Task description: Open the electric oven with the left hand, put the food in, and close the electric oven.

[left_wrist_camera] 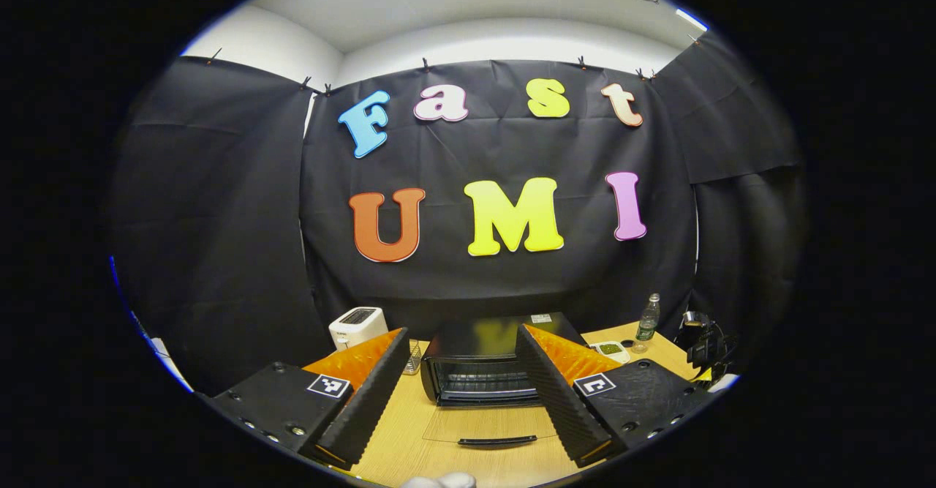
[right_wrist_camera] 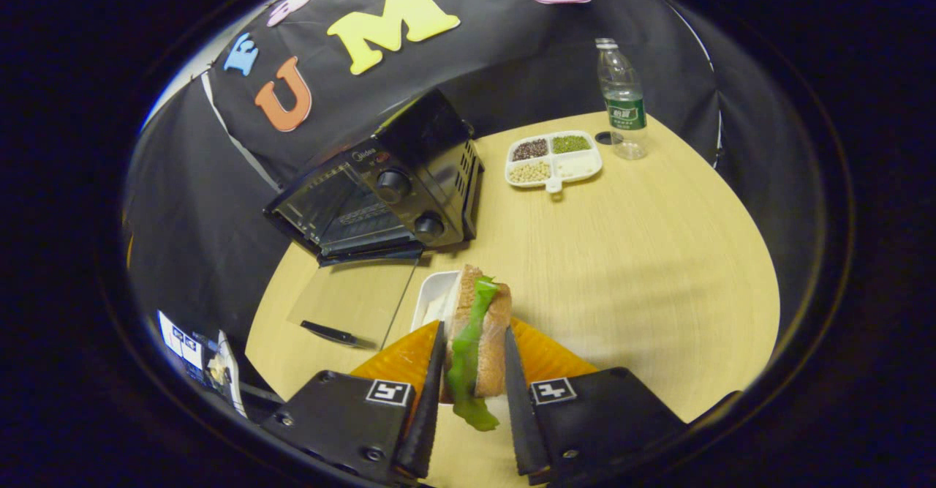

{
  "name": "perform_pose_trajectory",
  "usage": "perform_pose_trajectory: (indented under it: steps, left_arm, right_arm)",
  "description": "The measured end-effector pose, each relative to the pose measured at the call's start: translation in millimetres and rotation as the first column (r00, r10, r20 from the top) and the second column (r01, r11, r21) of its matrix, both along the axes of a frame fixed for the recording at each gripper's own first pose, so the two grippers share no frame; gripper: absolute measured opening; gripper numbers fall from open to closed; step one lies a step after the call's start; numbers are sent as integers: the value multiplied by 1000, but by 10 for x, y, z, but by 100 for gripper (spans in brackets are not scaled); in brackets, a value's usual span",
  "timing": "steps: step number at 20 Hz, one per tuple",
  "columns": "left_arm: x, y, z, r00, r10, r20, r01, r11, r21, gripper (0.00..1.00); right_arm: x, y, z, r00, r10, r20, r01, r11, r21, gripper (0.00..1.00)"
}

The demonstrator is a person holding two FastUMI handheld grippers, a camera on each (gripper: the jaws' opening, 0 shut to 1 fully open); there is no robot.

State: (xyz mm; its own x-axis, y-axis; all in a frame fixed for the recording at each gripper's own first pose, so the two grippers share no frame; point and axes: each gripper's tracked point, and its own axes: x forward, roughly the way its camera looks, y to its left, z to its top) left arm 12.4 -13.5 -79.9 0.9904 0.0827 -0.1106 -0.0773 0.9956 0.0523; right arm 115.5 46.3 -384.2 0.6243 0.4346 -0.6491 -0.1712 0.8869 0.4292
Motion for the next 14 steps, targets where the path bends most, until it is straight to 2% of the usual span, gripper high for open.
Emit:
perform_pose_trajectory:
  steps: [3,7,11,14]
  left_arm:
    - [1,13,11,1000,-13,0,13,1000,-7,95]
    - [-7,82,42,999,-35,6,35,999,-13,95]
    - [-20,191,48,998,-66,3,66,998,-18,95]
    - [-41,285,8,996,-92,-7,91,996,-10,95]
  right_arm:
    - [-24,69,156,1000,-2,30,2,1000,-4,36]
    - [-38,240,598,994,-3,111,1,1000,18,36]
    - [13,560,1078,980,-62,188,40,992,120,36]
    - [107,906,1290,968,-121,221,66,968,241,36]
